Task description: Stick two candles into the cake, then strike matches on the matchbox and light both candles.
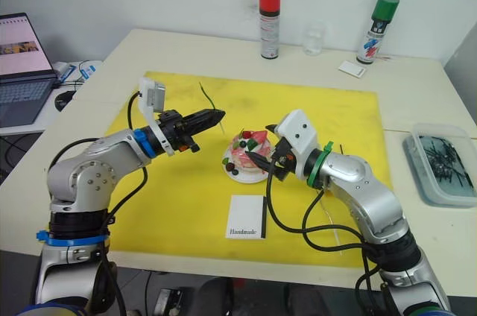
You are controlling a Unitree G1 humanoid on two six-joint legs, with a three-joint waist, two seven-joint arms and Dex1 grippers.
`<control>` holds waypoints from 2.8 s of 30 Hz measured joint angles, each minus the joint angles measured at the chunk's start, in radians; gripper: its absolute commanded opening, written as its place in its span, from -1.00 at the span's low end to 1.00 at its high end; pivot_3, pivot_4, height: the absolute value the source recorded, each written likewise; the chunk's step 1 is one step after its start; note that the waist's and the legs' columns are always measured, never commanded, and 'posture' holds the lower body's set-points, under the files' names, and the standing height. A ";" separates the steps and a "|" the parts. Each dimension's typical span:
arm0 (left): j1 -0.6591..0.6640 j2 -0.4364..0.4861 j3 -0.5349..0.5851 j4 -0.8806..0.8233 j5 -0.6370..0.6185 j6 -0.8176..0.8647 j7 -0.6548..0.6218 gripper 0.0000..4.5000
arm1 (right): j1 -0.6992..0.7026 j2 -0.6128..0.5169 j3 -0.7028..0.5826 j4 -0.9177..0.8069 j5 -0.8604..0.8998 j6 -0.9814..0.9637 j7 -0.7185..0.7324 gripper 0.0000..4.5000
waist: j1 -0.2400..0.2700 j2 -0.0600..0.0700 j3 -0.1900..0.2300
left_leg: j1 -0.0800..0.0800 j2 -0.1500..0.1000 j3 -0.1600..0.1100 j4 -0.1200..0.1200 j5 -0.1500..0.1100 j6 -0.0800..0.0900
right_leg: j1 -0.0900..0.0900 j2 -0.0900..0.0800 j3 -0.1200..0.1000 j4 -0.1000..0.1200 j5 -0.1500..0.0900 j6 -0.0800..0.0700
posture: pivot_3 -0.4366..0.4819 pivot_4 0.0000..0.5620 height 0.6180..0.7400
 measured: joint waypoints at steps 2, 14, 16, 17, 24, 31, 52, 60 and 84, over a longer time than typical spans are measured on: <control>0.000 -0.007 0.000 0.010 0.015 -0.015 0.000 -1.00 | 0.000 0.000 0.000 -0.001 -0.005 0.001 0.000 0.69 | 0.000 0.000 0.000 | 0.000 0.000 -0.002 0.000 0.000 0.000 | 0.000 0.000 -0.002 0.003 0.000 0.000 | -0.05 -0.47 1.00; -0.014 -0.041 -0.024 0.088 0.069 -0.061 -0.033 -1.00 | 0.002 0.000 -0.011 -0.035 -0.006 0.035 -0.003 0.69 | -0.001 0.000 0.000 | 0.000 0.000 -0.009 0.003 0.002 -0.002 | 0.002 0.001 -0.008 0.007 -0.001 -0.001 | -0.05 -0.47 1.00; -0.015 -0.042 -0.031 0.100 0.077 -0.065 -0.045 -1.00 | 0.002 0.000 -0.013 -0.044 -0.006 0.042 -0.004 0.69 | -0.001 0.000 0.000 | 0.000 0.000 -0.010 0.003 0.002 -0.002 | 0.002 0.001 -0.008 0.007 -0.001 -0.001 | -0.05 -0.47 1.00; -0.019 -0.045 -0.032 0.110 0.079 -0.067 -0.047 -1.00 | 0.002 0.000 -0.013 -0.046 -0.006 0.044 -0.004 0.69 | -0.001 0.000 0.000 | 0.000 0.000 -0.010 0.003 0.002 -0.002 | 0.002 0.001 -0.009 0.007 -0.001 -0.001 | -0.05 -0.47 1.00; -0.035 -0.053 -0.032 0.126 0.094 -0.085 -0.050 -1.00 | 0.006 0.000 -0.015 -0.053 -0.005 0.055 -0.006 0.69 | -0.001 0.000 0.000 | 0.000 0.000 -0.011 0.003 0.003 -0.002 | 0.002 0.001 -0.009 0.007 0.000 -0.001 | -0.05 -0.47 1.00; -0.035 -0.059 -0.035 0.127 0.098 -0.085 -0.055 -1.00 | 0.006 0.000 -0.020 -0.053 -0.005 0.063 -0.007 0.69 | -0.001 0.000 0.000 | 0.000 0.000 -0.011 0.003 0.003 -0.002 | 0.002 0.001 -0.010 0.007 0.000 -0.001 | -0.05 -0.47 1.00; -0.030 -0.062 -0.071 0.159 0.172 -0.162 -0.094 -1.00 | 0.006 0.006 -0.022 -0.072 -0.004 0.077 -0.021 0.69 | -0.001 0.000 0.000 | 0.000 0.000 -0.012 0.003 0.003 -0.002 | 0.003 0.001 -0.011 0.008 0.000 -0.001 | -0.05 -0.47 1.00; -0.030 -0.058 -0.071 0.163 0.186 -0.171 -0.096 -1.00 | 0.006 0.006 -0.022 -0.078 -0.004 0.083 -0.021 0.69 | -0.001 0.000 0.000 | 0.000 0.000 -0.013 0.004 0.003 -0.002 | 0.003 0.001 -0.011 0.008 0.000 -0.001 | -0.05 -0.47 1.00; 0.064 -0.079 -0.139 0.134 0.293 -0.324 -0.141 -0.63 | 0.014 0.003 -0.039 -0.079 -0.004 0.086 -0.022 0.71 | -0.001 0.001 -0.001 | 0.000 -0.001 -0.015 0.007 0.003 -0.002 | 0.005 0.002 -0.012 0.009 0.000 -0.001 | -0.05 -0.47 1.00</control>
